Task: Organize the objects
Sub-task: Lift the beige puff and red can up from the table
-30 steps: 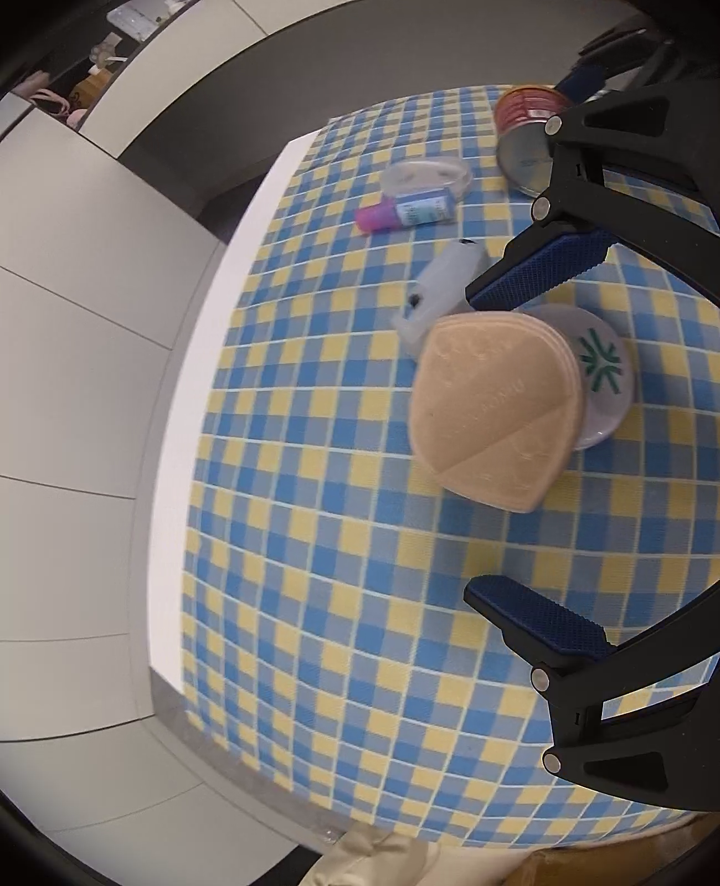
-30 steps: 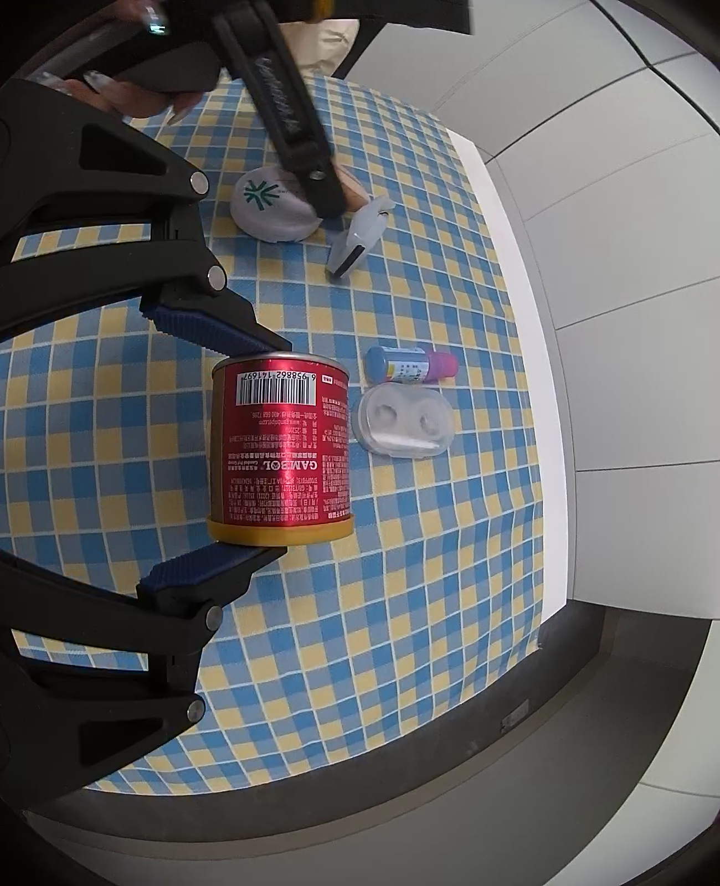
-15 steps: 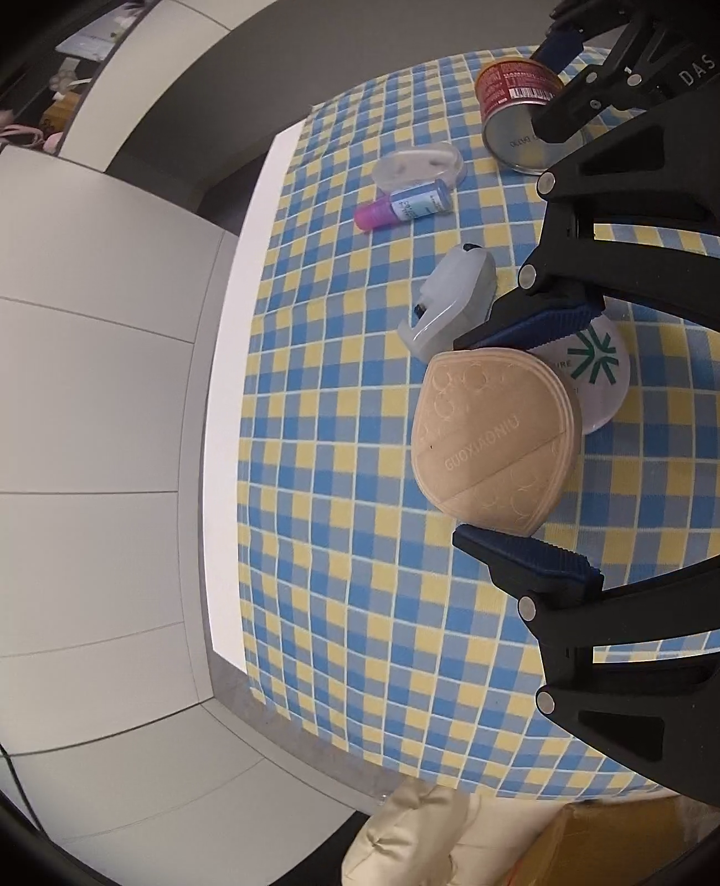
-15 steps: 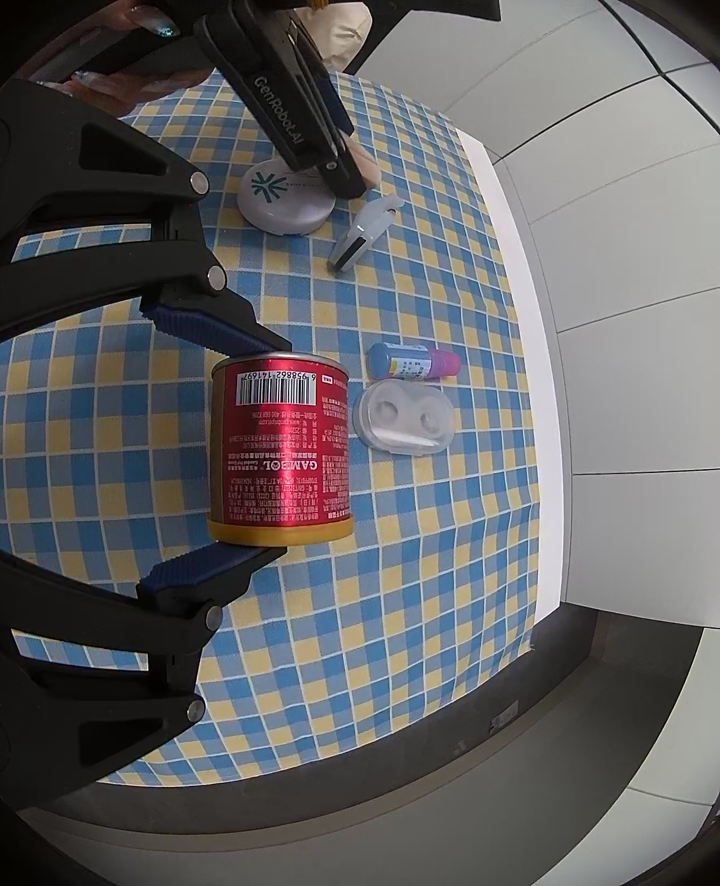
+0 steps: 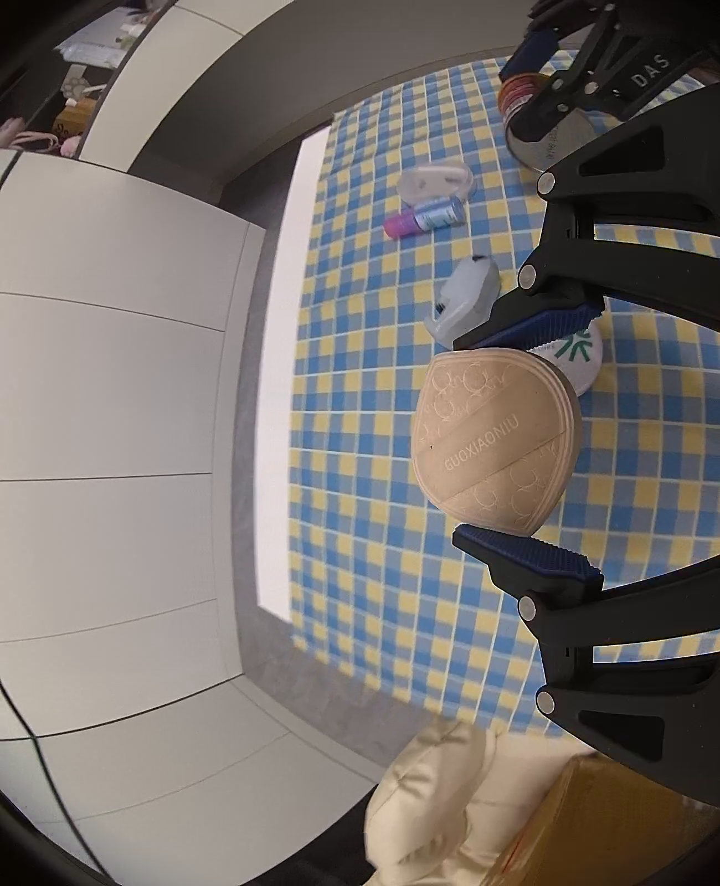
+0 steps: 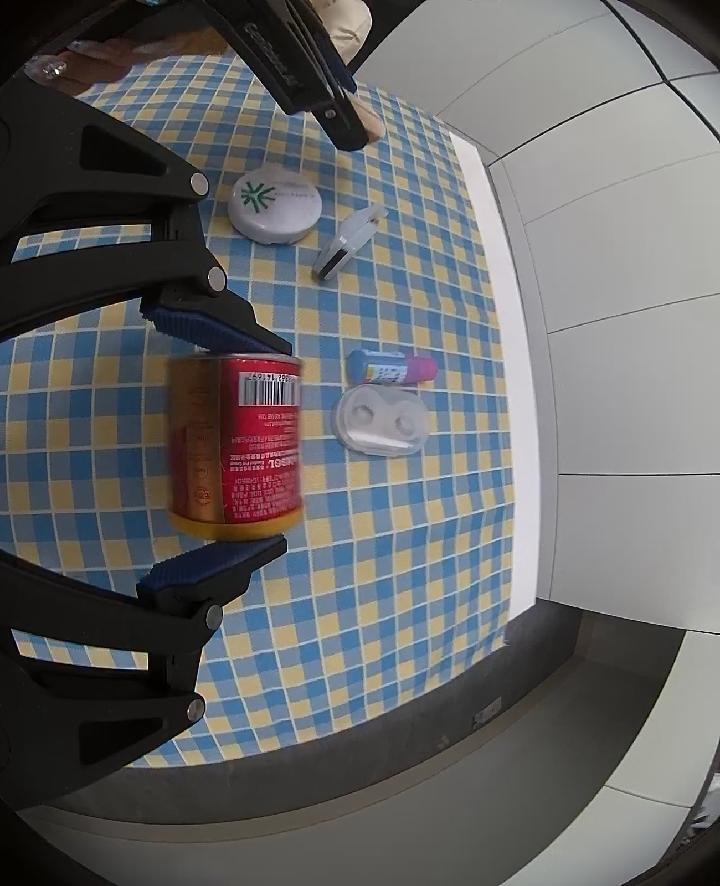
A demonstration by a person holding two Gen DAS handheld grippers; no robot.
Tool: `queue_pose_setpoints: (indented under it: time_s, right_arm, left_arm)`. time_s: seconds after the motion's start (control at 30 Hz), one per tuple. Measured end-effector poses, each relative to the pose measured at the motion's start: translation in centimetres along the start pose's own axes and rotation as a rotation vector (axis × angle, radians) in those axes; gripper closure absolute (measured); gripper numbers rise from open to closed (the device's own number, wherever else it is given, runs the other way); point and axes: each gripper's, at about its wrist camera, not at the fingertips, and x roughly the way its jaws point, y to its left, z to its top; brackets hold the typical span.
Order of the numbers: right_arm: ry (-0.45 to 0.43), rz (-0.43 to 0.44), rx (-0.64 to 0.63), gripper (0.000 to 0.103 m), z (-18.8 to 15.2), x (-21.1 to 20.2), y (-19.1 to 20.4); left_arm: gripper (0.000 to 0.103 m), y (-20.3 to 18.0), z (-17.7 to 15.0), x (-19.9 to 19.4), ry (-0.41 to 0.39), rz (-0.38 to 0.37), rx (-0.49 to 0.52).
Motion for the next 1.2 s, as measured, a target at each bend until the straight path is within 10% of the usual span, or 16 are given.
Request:
queue_pose_setpoints:
  time_s: [0.6,1.2]
  right_arm:
    - [-0.072,-0.027,-0.047,0.039,2.5,-8.6,1.9]
    - [0.131,-0.064,-0.081,0.039,-3.5,2.7,2.5]
  left_arm:
    - [0.042,1.4,2.2,-9.1,-0.09,0.02,-0.005]
    - [0.042,2.1,-5.7,-0.4,0.118,0.046,-0.008]
